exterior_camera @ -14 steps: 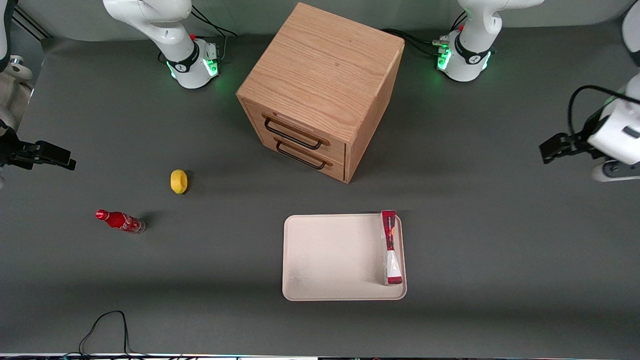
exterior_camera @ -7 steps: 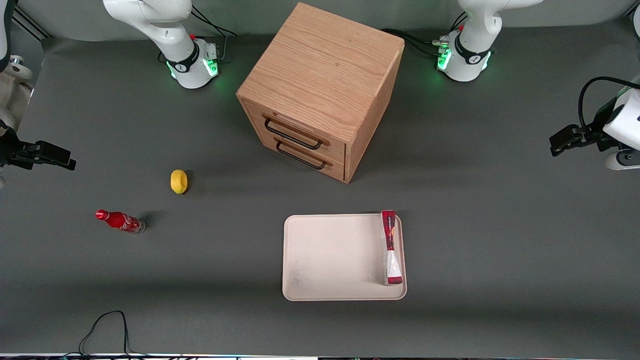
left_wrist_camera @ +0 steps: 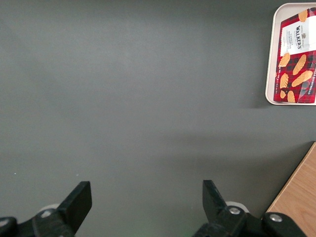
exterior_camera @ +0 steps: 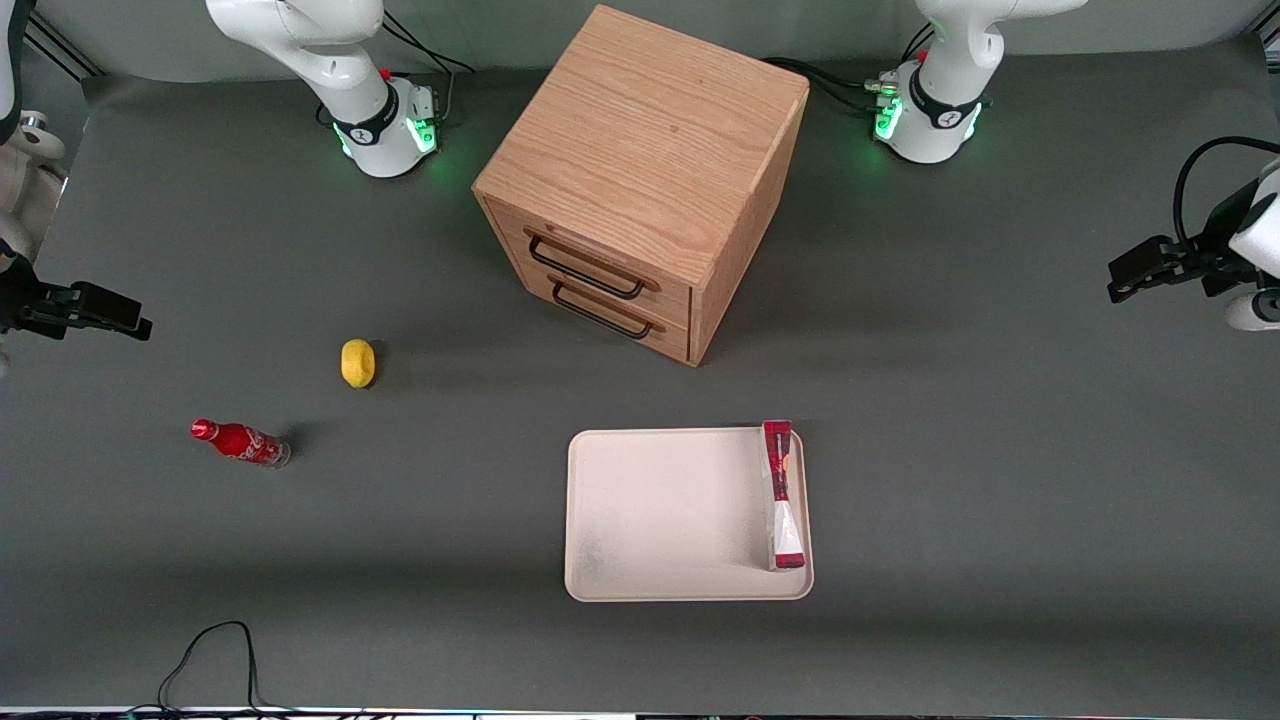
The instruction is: Place red cookie box on tray
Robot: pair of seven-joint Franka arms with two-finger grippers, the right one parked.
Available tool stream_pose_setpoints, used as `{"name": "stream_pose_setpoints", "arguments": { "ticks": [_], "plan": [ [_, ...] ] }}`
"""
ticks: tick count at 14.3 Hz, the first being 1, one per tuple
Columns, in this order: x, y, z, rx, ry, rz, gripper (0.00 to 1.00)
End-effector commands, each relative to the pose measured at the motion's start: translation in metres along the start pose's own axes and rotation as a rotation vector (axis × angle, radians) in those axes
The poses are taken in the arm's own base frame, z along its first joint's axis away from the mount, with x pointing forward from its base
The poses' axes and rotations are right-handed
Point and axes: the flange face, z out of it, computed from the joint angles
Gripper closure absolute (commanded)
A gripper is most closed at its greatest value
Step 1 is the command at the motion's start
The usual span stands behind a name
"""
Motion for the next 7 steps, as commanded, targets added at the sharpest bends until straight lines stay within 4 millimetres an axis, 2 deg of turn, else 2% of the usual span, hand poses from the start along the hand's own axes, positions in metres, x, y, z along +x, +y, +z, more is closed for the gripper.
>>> {"name": "stream_pose_setpoints", "arguments": {
  "ticks": [1, 7],
  "plan": [
    [-0.0014, 0.0015, -0.008, -0.011, -0.007, 0.035, 0.0],
    [-0.0018, 0.0064, -0.0065, -0.04, -0.011, 0.061, 0.0]
  ]
}}
